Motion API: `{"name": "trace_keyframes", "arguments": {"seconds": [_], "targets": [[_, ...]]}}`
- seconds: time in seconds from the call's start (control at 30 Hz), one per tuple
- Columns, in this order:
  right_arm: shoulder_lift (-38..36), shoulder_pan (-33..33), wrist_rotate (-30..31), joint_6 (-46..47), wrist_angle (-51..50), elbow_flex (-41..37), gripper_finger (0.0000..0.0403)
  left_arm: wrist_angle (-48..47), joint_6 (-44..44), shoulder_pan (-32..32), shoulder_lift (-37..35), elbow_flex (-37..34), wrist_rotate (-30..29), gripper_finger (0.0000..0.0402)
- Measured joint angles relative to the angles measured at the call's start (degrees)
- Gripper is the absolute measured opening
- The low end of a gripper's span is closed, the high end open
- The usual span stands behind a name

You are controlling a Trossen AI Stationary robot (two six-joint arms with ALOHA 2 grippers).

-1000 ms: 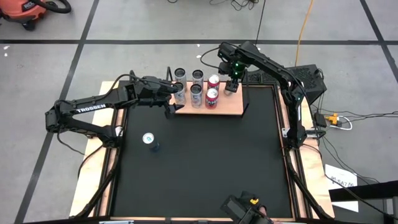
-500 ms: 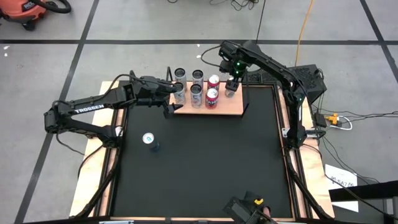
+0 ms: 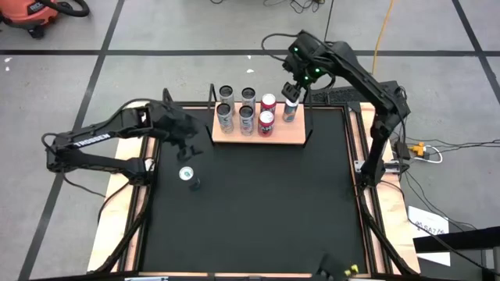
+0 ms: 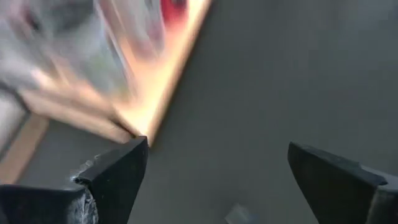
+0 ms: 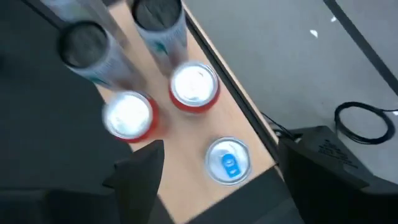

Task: Place canned beverage on shelf
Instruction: Put the blue soda can on the shelf aligned with the other blue soda can

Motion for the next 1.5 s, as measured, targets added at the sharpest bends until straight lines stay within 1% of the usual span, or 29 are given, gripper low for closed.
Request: {"name": "trace_keyframes", "arguments": {"seconds": [0.13,0.2,0.33,0.47,0.6,0.8,1.03,1.13,1.2,1.27,1.5], "targets": [[-2.82,1.96,-0.04,4.14,0.58,0.0,0.0302,-8.89,-8.6,-2.83,-1.69,-0.39,3.67,0.0384],[-3.88,2.98,0.0,5.59,0.55,0.0,0.0302,-11.22,-11.68,-5.24,-2.84,-1.09,3.89,0.0384],[-4.44,5.29,0.06,7.66,0.61,0.0,0.0302,-11.72,-16.1,-10.14,-4.59,-2.65,2.2,0.0384],[-4.39,7.54,0.13,8.48,1.46,-0.02,0.0302,-11.75,-16.21,-14.34,-5.22,-5.18,1.39,0.0384],[-4.24,9.73,0.15,9.07,3.2,-0.04,0.0302,-11.27,-15.48,-16.73,-5.18,-8.3,-0.23,0.0384],[-4.24,12.57,0.15,9.11,6.46,-0.04,0.0302,-9.7,-7.27,-17.5,-5.18,-12.97,-0.49,0.0384],[-4.24,14.9,0.3,10.72,6.47,-0.04,0.0302,-4.11,-5.09,-17.51,-5.11,-18.33,-0.48,0.0384],[-4.24,16.08,2.93,12.04,6.47,-0.04,0.0302,-3.5,-5.09,-17.49,-5.14,-19.62,-0.49,0.0381],[-4.24,17.0,4.19,12.37,6.47,-0.04,0.0302,-2.36,-5.12,-17.49,-5.11,-20.27,-0.47,0.037],[-4.22,18.0,5.25,12.82,6.47,-0.04,0.0302,-2.24,-5.13,-17.47,-5.14,-20.87,-0.47,0.035],[-4.22,20.78,9.38,14.86,5.61,-0.04,0.0283,-0.7,-6.8,-17.47,-3.98,-21.62,-0.56,0.0263]]}}
